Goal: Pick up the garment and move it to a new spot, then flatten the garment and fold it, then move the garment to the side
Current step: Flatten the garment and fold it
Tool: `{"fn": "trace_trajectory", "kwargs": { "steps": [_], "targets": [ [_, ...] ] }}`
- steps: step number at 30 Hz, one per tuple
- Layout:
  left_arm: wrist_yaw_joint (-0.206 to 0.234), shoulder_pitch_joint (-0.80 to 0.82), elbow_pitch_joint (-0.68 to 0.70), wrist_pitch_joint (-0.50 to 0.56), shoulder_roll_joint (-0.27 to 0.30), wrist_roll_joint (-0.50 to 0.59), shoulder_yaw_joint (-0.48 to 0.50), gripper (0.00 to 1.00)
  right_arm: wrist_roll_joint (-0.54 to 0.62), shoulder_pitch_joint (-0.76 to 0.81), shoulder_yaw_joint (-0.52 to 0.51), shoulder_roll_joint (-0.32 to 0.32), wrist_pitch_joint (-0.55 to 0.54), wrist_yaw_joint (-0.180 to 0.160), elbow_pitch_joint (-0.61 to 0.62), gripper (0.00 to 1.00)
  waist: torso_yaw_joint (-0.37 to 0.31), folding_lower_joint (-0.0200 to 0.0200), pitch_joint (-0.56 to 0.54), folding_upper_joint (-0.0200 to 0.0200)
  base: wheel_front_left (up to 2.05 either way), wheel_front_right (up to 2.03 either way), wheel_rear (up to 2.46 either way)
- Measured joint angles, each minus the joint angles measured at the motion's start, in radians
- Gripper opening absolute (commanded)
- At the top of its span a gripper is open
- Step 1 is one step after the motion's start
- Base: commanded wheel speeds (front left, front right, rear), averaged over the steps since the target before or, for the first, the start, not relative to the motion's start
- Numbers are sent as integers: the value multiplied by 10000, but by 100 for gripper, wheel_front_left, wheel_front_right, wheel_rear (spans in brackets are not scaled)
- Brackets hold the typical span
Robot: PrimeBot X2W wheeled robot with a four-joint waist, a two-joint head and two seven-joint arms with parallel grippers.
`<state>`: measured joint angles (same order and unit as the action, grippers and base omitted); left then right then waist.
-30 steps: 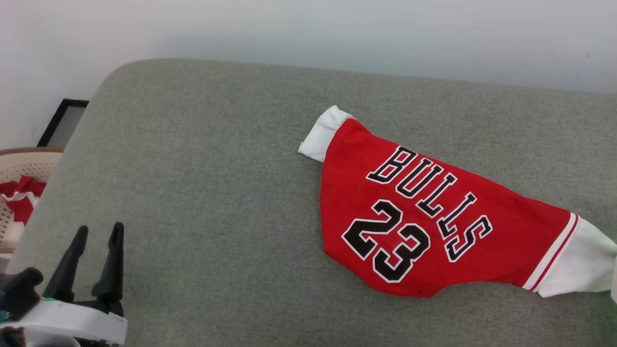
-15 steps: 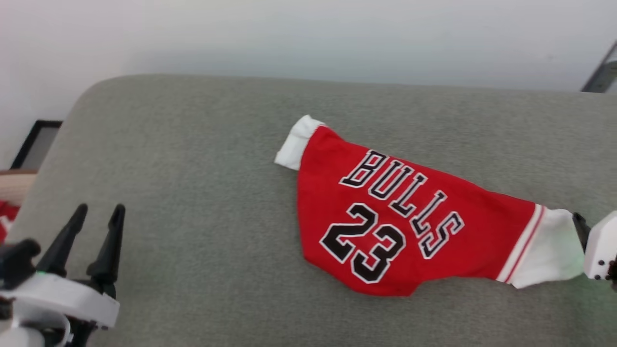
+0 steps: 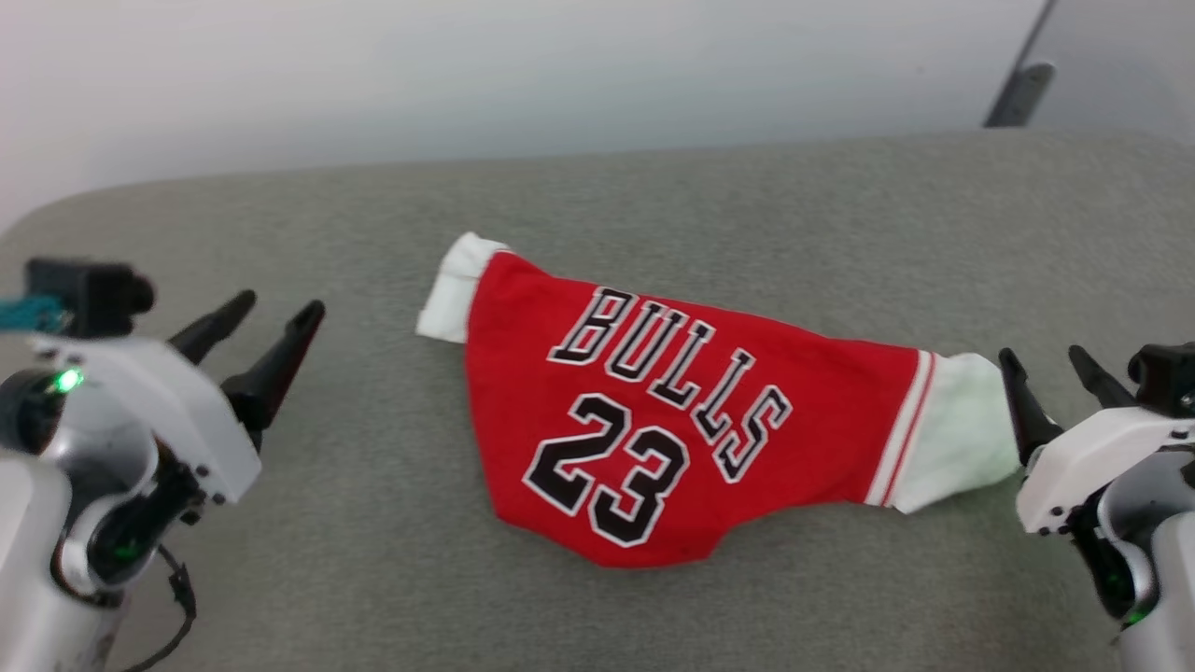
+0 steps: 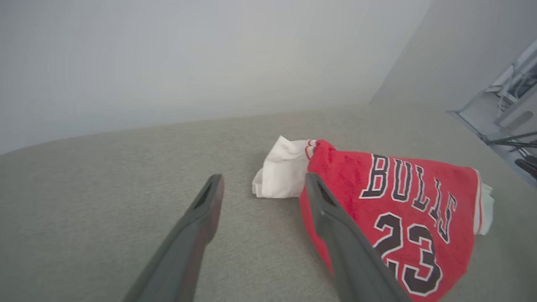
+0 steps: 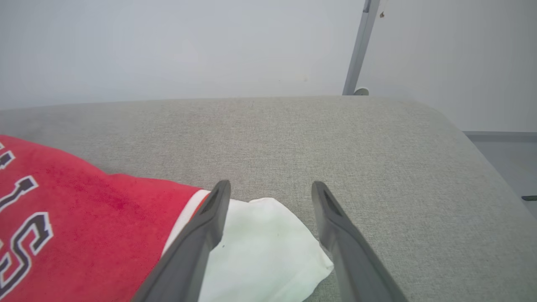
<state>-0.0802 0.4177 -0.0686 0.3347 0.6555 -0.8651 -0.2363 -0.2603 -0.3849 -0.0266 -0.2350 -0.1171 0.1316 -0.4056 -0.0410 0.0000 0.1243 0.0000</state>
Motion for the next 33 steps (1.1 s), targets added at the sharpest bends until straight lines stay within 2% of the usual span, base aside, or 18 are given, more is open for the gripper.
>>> {"fn": "trace_trajectory", "kwargs": {
  "steps": [6, 12, 17, 25, 26, 27, 28, 33],
  "targets": [
    [274, 1154, -759, 2416, -132, -569, -802, 100, 261, 286, -12, 579, 385, -2, 479, 100, -581, 0, 334, 0, 0, 0, 0],
    [454, 1872, -1212, 3576, -516, -700, -1360, 100, 330, 314, -40, 949, 585, -2, 669, 100, -966, 0, 802, 0, 0, 0, 0],
    [556, 2110, -1446, 4077, -673, -675, -1712, 100, 330, 310, -52, 1149, 713, -2, 736, 100, -1183, 0, 1174, 0, 0, 0, 0],
    [441, 2358, -2345, 4004, -1034, -562, -2046, 100, 336, 219, 6, 1279, 953, -2, 686, 100, -1350, 0, 1632, 0, 0, 0, 0],
    [426, 2414, -2458, 3983, -1060, -479, -2109, 78, 351, 184, 29, 1283, 1034, -2, 692, 100, -1355, 0, 1660, 0, 0, 0, 0],
    [372, 2469, -2562, 3958, -1072, -426, -2144, 25, 370, 136, 54, 1290, 1104, -2, 700, 100, -1355, 0, 1676, 0, 0, 0, 0],
    [347, 2521, -2665, 3914, -1093, -416, -2136, 0, 393, 90, 81, 1294, 1189, -2, 719, 100, -1351, -1, 1677, 0, 0, 0, 0],
    [173, 2598, -2872, 3762, -1210, -485, -2176, 0, 506, 27, 184, 1275, 1714, -2, 849, 100, -1311, -1, 1568, 0, 0, 0, 0]
  ]
}}
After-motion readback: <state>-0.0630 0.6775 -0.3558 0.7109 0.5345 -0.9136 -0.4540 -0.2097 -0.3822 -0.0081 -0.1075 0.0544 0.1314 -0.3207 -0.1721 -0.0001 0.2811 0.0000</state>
